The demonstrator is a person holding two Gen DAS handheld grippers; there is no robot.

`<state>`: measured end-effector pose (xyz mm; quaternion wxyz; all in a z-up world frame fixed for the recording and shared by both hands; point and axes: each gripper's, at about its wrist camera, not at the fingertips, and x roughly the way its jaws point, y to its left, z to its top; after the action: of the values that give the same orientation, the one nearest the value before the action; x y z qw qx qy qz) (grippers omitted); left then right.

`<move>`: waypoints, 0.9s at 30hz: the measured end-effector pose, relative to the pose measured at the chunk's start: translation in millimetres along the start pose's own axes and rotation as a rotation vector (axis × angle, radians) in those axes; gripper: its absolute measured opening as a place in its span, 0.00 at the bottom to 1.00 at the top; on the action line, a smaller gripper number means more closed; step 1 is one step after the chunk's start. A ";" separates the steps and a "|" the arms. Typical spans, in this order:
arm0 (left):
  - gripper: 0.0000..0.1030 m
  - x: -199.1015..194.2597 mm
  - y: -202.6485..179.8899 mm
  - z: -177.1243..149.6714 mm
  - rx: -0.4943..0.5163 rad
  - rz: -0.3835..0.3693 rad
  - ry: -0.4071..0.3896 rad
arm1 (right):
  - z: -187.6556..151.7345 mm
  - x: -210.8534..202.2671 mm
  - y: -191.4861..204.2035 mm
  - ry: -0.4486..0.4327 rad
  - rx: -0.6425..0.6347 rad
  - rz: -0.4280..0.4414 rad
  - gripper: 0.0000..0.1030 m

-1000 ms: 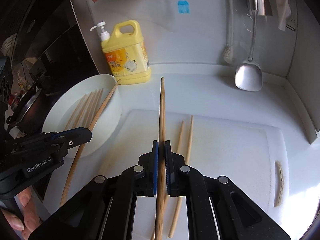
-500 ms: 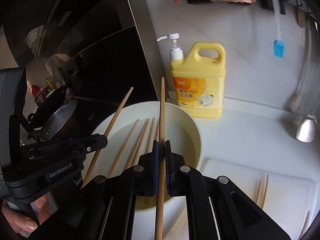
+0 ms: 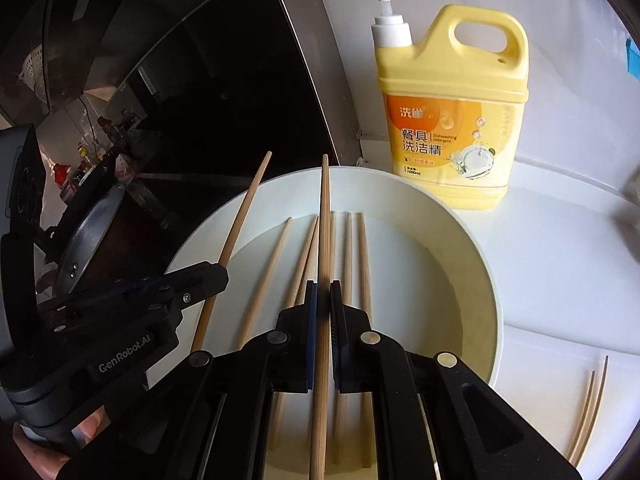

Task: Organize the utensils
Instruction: 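Lift both chopsticks and carry them over the white basin, then lower both chopsticks into the water and open both tools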

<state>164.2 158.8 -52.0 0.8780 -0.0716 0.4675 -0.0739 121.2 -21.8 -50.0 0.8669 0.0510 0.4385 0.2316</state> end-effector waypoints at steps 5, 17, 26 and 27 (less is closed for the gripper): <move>0.07 17.3 2.3 -1.7 -0.002 -0.012 0.034 | -0.2 16.9 -2.7 0.045 0.021 -0.009 0.06; 0.07 51.1 3.4 -4.6 0.008 0.002 0.102 | -5.1 37.6 -3.6 0.109 0.039 -0.036 0.06; 0.07 60.6 2.7 -4.6 0.009 0.021 0.126 | -7.3 46.2 -6.4 0.129 0.052 -0.049 0.06; 0.07 60.5 2.8 -4.7 0.008 0.022 0.126 | -6.4 47.5 -5.6 0.129 0.055 -0.049 0.06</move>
<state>193.8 149.4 -104.1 0.8478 -0.0583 0.5224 -0.0705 142.3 -6.3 -90.5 0.8406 0.0490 0.5005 0.2010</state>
